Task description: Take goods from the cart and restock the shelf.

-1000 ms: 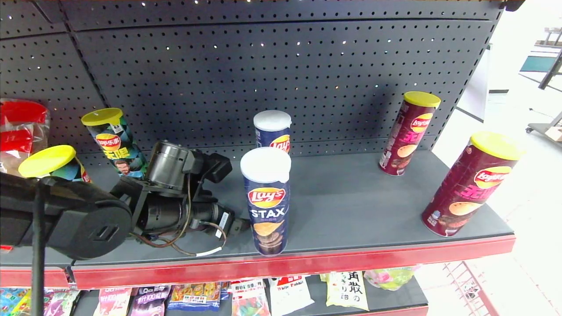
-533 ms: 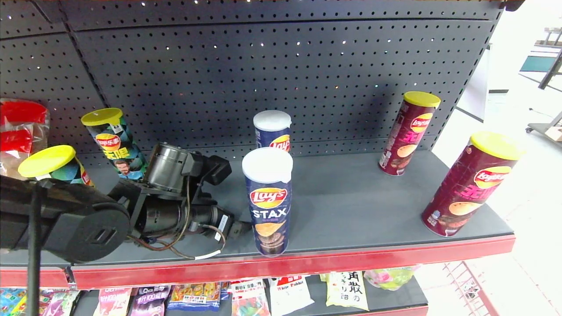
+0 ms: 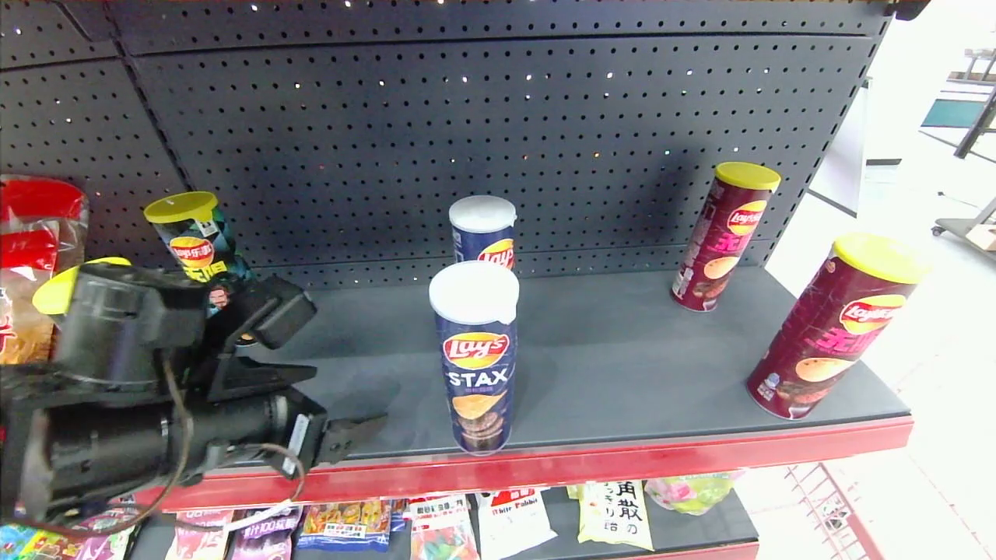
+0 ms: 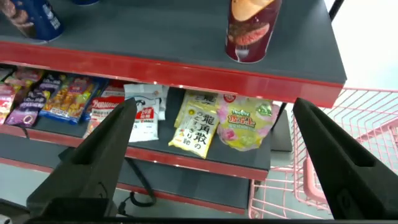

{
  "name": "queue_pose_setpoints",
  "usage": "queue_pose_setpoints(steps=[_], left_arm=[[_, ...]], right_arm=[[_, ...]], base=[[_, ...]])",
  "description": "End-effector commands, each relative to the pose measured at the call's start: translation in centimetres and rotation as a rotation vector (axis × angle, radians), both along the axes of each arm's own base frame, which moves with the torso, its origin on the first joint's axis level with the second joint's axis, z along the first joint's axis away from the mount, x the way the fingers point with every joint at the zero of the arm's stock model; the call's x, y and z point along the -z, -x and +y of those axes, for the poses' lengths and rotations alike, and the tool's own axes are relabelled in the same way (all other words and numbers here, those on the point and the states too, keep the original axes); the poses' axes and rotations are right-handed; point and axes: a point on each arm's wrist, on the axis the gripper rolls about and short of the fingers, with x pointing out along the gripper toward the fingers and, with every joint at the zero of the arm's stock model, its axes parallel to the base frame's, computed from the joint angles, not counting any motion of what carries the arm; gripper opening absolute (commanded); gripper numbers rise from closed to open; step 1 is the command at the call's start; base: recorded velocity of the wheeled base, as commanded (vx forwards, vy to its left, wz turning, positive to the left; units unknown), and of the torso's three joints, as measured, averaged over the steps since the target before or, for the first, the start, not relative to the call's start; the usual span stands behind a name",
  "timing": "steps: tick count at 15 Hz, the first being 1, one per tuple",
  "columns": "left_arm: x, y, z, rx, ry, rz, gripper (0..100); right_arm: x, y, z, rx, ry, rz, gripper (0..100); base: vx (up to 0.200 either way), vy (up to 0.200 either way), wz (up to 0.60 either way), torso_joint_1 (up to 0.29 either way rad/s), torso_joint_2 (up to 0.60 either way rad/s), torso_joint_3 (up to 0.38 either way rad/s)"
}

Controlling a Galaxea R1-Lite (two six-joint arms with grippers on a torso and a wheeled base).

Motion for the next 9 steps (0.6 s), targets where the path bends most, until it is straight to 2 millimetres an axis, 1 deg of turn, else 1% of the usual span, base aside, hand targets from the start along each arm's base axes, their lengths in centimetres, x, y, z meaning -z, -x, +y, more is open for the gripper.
queue_pose_setpoints(steps=[1,2,3,4,5,7,8,9], left_arm=[[-3.1,8.9,4.5,-0.022,0.046,-0.118,100],[-3.8,12.6,6.5,-0.065,0.035,-0.142,100],[-4.0,14.6,7.7,-0.124,0.029,-0.159,100],[-3.6,17.4,9.2,-0.217,0.045,-0.195,100],[-2.8,19.6,10.0,-0.291,0.049,-0.218,100],[-1.4,22.3,10.6,-0.395,0.034,-0.219,100],[0.4,24.0,10.5,-0.479,0.024,-0.218,100],[1.8,24.5,10.5,-0.508,0.027,-0.238,100]], right_arm=[[0.6,0.0,0.0,-0.004,0.007,0.019,100],[1.4,0.0,0.0,0.005,0.012,0.026,100],[1.6,0.2,-0.1,0.006,0.009,0.015,100],[1.4,0.4,-0.1,0.022,0.005,0.001,100],[1.3,0.4,-0.1,0.077,0.005,0.016,100],[1.1,0.4,-0.1,0.168,-0.011,0.042,100],[1.8,0.7,0.0,0.249,-0.005,0.062,100],[2.5,1.3,0.0,0.260,-0.004,0.048,100]], base=[[0.000,0.000,0.00,0.000,0.00,0.000],[0.000,0.000,0.00,0.000,0.00,0.000],[0.000,0.000,0.00,0.000,0.00,0.000],[0.000,0.000,0.00,0.000,0.00,0.000],[0.000,0.000,0.00,0.000,0.00,0.000],[0.000,0.000,0.00,0.000,0.00,0.000],[0.000,0.000,0.00,0.000,0.00,0.000],[0.000,0.000,0.00,0.000,0.00,0.000]])
